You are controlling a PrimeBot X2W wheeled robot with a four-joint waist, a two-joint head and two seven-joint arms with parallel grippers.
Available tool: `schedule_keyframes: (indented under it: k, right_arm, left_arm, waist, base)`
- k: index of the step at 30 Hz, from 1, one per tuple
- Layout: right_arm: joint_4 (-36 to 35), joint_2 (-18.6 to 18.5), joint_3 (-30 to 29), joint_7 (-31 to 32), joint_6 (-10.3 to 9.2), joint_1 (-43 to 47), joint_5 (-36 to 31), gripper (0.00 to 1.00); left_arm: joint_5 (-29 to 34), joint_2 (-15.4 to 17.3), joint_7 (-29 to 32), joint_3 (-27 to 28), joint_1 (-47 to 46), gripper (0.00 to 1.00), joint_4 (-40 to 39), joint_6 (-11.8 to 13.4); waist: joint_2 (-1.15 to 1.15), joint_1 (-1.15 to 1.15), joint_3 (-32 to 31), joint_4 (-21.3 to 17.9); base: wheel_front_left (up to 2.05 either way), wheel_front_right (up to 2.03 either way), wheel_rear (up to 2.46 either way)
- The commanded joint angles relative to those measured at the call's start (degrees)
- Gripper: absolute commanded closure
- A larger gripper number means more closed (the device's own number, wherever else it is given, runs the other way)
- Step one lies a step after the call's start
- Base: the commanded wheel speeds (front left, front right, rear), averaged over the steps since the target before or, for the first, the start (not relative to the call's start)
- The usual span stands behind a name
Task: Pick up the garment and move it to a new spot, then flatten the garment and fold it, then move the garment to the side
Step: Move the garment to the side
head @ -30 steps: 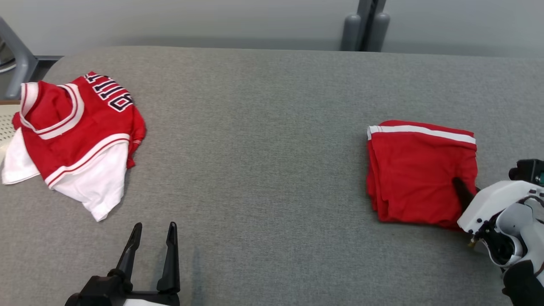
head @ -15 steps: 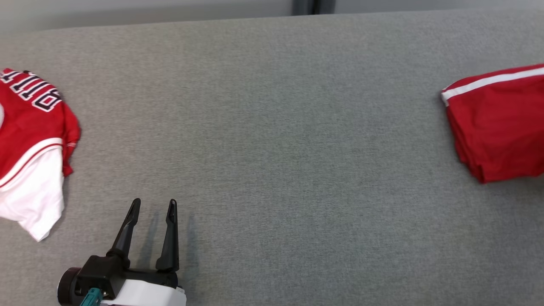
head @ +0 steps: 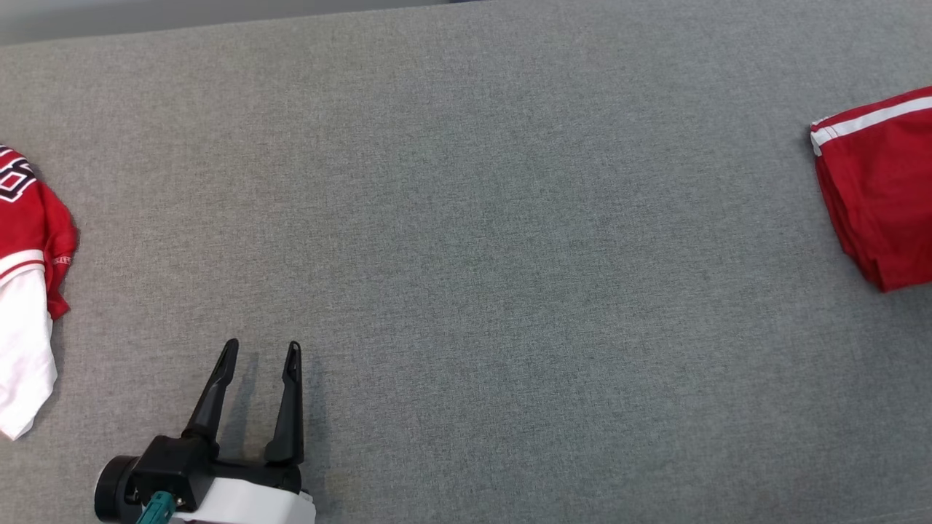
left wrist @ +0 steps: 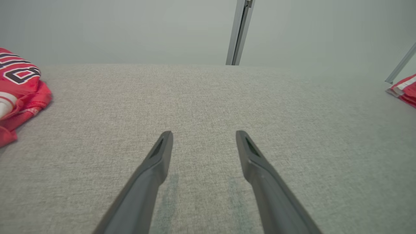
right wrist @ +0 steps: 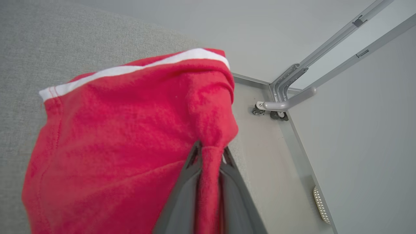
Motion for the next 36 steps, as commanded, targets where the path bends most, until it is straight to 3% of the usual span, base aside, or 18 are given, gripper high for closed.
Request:
schedule_keyframes:
  k: [1,7,14,20,28,36]
  right_arm:
    - [0.69,0.13,-0.79,-1.10,-0.01,-0.56,-1.44,0.00]
    - [1.43,0.67,-3.87,-5.39,-0.01,-0.17,-4.96,0.00]
    - [-3.01,3.11,-7.62,-15.75,-0.01,4.14,-5.56,0.00]
    - [-13.42,6.68,-11.10,-19.77,-0.01,14.45,-4.56,0.00]
    - [-38.59,16.08,-18.86,-19.80,-0.01,37.08,-8.17,0.00]
    - [-49.14,25.02,-20.84,-19.76,-0.01,50.29,-11.60,0.00]
  left_arm:
    - [0.17,0.20,-0.09,-0.11,-1.10,0.00,0.08,-0.08]
    - [-0.56,0.20,-0.09,-0.29,0.02,0.00,0.34,0.29]
    - [-1.68,0.21,-0.09,0.46,2.01,0.00,-0.14,0.84]
    - [-3.15,0.20,-0.09,2.03,4.14,0.00,0.08,1.28]
    - [-4.57,0.20,-0.08,3.81,6.31,0.00,1.21,1.95]
    - [-4.42,0.18,-0.08,6.12,8.02,0.00,2.97,2.29]
  waist:
    - [0.00,0.00,-0.03,-0.03]
    - [0.00,0.00,-1.28,-0.04]
    - [0.00,0.00,-5.44,-0.10]
    - [0.00,0.00,-11.01,0.12]
    - [0.00,0.00,-16.76,2.35]
    - [0.00,0.00,-20.12,5.80]
  base:
    - [0.00,0.00,0.00]
    - [0.00,0.00,0.00]
    - [0.00,0.00,0.00]
    - [0.00,0.00,0.00]
    - [0.00,0.00,0.00]
    - [0.00,0.00,0.00]
